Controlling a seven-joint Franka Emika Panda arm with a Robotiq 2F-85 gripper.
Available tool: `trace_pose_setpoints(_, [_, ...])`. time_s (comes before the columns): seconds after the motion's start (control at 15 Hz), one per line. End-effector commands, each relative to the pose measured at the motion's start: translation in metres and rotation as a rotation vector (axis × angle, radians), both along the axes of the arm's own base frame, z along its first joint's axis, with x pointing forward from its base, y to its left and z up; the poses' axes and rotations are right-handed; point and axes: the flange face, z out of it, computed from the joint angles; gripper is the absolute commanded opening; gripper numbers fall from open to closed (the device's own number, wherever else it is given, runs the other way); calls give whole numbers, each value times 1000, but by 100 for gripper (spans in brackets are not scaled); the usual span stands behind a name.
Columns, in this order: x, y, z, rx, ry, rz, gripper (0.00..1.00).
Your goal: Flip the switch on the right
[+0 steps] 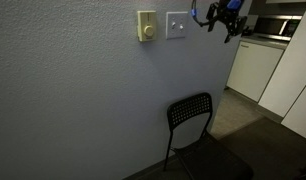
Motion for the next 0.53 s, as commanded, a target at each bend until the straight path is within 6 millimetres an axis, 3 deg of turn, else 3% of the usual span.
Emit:
trace_pose_setpoints(0.0, [1,9,-26,3,-62,-46,100])
trace_pose_setpoints(0.47, [13,30,-45,17,-178,8,100])
